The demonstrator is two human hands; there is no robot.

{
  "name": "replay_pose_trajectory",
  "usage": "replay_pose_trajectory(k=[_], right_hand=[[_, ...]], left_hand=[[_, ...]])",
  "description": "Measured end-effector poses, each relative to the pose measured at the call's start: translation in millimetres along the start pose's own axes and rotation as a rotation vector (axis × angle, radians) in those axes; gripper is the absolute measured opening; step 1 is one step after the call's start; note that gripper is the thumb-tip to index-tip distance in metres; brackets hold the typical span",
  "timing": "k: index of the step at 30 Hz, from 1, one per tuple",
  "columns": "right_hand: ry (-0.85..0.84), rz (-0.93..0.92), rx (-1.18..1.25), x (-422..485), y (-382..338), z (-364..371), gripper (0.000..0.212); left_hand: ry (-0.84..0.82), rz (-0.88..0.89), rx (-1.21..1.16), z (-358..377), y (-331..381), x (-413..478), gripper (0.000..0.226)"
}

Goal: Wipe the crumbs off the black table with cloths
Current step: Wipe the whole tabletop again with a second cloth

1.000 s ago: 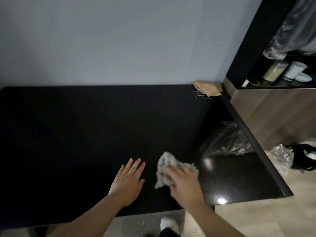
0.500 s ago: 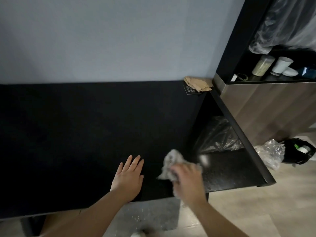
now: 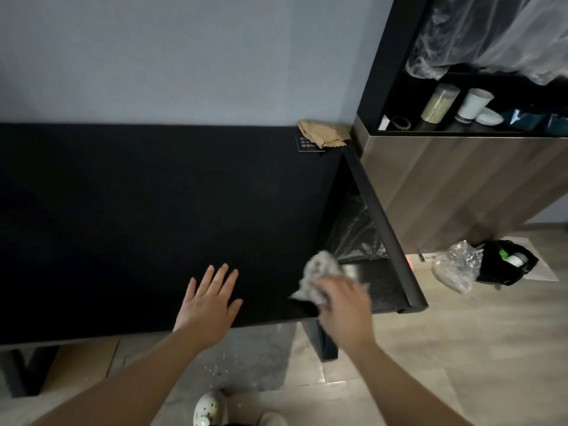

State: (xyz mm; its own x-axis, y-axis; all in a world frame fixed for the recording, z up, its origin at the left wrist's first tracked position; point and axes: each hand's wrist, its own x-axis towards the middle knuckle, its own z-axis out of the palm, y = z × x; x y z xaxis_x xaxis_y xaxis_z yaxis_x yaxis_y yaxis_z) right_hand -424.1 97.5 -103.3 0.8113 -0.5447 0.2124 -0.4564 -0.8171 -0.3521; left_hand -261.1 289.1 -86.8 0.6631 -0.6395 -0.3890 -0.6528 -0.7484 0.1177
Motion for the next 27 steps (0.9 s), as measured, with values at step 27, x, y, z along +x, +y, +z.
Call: replay_pose_trajectory(k=[27], right_hand=[[-0.073,-0.256,0.145,60,-71,47,0.021]], left_hand=[[0.101,-0.12,-0.07,-29,-62,18,0.062]])
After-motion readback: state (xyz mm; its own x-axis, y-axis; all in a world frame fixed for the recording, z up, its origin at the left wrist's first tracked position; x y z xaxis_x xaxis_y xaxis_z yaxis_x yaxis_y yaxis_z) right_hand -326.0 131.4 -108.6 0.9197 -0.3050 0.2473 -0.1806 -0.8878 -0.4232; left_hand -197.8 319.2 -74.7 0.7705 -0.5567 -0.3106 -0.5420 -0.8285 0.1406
